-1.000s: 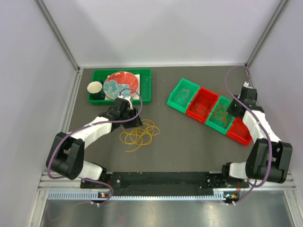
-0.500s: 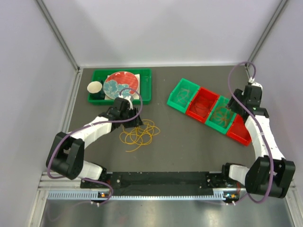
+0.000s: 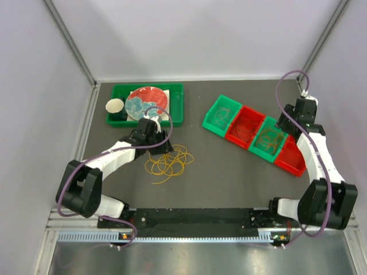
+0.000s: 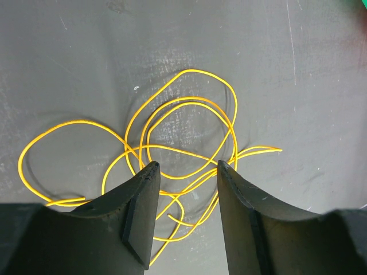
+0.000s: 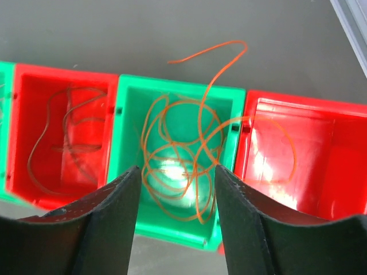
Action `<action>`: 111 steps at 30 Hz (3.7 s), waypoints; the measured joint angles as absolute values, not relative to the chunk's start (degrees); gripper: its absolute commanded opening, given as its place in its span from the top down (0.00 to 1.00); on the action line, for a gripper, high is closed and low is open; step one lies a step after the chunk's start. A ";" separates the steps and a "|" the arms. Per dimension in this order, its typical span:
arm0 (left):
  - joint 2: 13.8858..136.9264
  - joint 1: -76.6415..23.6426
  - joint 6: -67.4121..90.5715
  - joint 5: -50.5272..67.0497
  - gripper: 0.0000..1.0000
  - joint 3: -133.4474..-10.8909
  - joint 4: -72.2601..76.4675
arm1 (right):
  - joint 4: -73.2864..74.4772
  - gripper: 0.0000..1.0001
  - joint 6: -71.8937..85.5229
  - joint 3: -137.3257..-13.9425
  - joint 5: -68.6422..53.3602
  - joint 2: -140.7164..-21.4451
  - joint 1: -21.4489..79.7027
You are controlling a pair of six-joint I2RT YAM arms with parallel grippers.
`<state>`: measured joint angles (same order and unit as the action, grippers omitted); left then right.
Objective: Untangle the cables
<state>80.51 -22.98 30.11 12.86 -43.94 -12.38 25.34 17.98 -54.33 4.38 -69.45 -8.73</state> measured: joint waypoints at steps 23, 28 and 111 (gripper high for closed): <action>80.51 -22.15 29.80 12.64 0.51 -43.94 -12.03 | 20.49 1.00 21.74 -65.95 4.49 -90.74 -12.51; 80.51 -22.15 29.82 12.62 0.51 -43.92 -12.01 | 19.53 1.00 21.87 -61.10 1.96 -83.64 -12.51; 71.72 -21.08 30.06 13.56 0.46 -37.39 -12.56 | 6.63 0.70 42.57 -46.19 3.44 -87.83 -6.39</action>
